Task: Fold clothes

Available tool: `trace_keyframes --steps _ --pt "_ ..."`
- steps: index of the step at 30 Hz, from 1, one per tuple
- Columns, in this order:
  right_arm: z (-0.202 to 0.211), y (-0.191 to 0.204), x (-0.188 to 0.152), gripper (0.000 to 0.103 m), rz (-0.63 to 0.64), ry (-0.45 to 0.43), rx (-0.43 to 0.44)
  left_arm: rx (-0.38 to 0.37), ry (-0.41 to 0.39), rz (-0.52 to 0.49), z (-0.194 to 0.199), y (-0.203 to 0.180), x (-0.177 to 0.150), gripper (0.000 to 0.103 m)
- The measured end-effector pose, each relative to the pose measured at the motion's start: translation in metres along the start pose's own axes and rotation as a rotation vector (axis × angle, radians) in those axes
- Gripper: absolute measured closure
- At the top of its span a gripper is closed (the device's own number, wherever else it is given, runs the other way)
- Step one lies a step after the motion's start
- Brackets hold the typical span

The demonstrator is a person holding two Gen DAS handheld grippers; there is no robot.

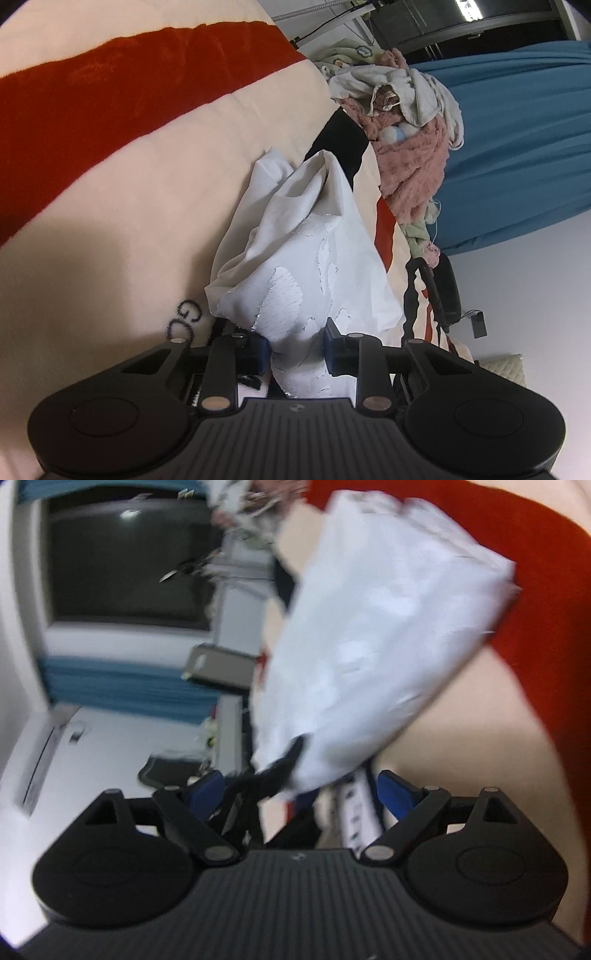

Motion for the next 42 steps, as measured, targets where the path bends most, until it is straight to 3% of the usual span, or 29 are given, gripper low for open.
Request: trace_keyframes --steps 1,3,6,10,13,14,18,26,31,36,42 --pt "0.002 -0.005 0.005 0.013 -0.033 -0.036 0.008 -0.003 -0.001 0.004 0.0 0.0 0.0 0.076" --pt "0.008 -0.014 0.014 0.024 -0.094 -0.111 0.022 -0.009 -0.004 0.012 0.0 0.0 0.001 0.077" --pt "0.019 -0.023 0.023 0.027 -0.15 -0.211 0.026 -0.018 -0.007 0.025 -0.001 0.001 0.002 0.077" --pt "0.018 -0.03 0.027 0.038 -0.169 -0.244 0.0 -0.03 -0.012 0.041 -0.001 0.001 0.003 0.077" --pt "0.015 -0.03 0.028 0.054 -0.137 -0.268 -0.051 -0.052 -0.001 0.03 0.002 -0.009 0.005 0.077" --pt "0.016 -0.031 0.029 0.065 -0.123 -0.279 -0.071 -0.06 0.003 0.025 0.003 -0.013 0.005 0.077" --pt "0.027 -0.028 0.031 0.08 -0.066 -0.309 -0.078 -0.092 0.021 0.005 0.008 -0.028 0.007 0.078" --pt "0.074 0.024 0.026 0.085 0.098 -0.419 -0.097 -0.156 0.057 -0.035 0.018 -0.059 0.011 0.079" --pt "0.117 0.068 0.041 0.085 0.154 -0.46 -0.181 -0.148 0.17 -0.107 0.014 -0.128 0.012 0.079" --pt "0.15 0.089 0.102 0.085 0.115 -0.505 -0.203 -0.101 0.296 -0.181 -0.034 -0.209 0.015 0.079" --pt "0.166 0.113 0.199 0.085 0.185 -0.606 -0.248 -0.085 0.308 -0.368 -0.131 -0.311 0.02 0.079"
Point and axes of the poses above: each gripper's, at about its wrist camera, not at the fingertips, and z roughly against the way its jaws point, y to its left, x to its top, the point moved 3 cm from there along -z, roughly the way its jaws point, and after that the axes turned 6 degrees about -z, right-handed, at the moved point
